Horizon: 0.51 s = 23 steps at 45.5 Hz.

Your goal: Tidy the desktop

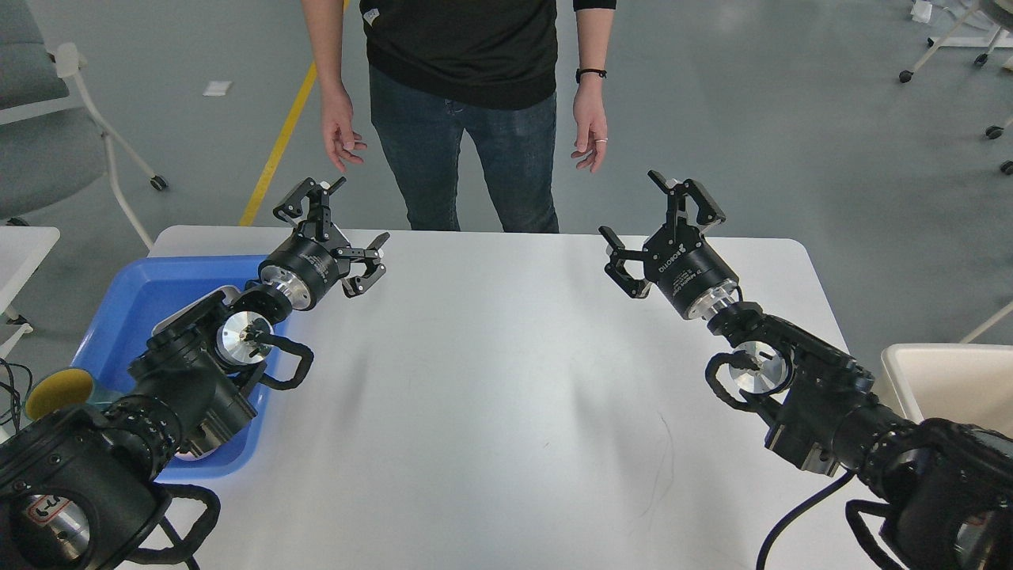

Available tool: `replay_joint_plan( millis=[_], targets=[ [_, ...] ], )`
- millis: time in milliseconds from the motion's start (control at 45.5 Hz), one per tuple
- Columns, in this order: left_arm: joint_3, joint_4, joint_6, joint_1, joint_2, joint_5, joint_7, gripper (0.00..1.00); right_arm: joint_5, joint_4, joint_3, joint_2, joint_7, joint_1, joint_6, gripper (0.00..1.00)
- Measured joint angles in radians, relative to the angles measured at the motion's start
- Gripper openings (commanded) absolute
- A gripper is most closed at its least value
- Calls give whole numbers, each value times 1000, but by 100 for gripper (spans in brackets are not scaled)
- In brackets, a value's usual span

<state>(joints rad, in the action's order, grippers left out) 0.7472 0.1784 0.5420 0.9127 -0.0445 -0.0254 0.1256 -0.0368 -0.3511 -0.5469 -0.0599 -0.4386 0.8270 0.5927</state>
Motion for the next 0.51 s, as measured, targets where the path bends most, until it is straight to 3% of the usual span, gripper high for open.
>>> replay_joint_plan(
  millis=[505],
  targets=[
    [15,-1,-5,-17,38,-7,6,97,0,9,-65,20,-2,2,-104,100]
  ],
)
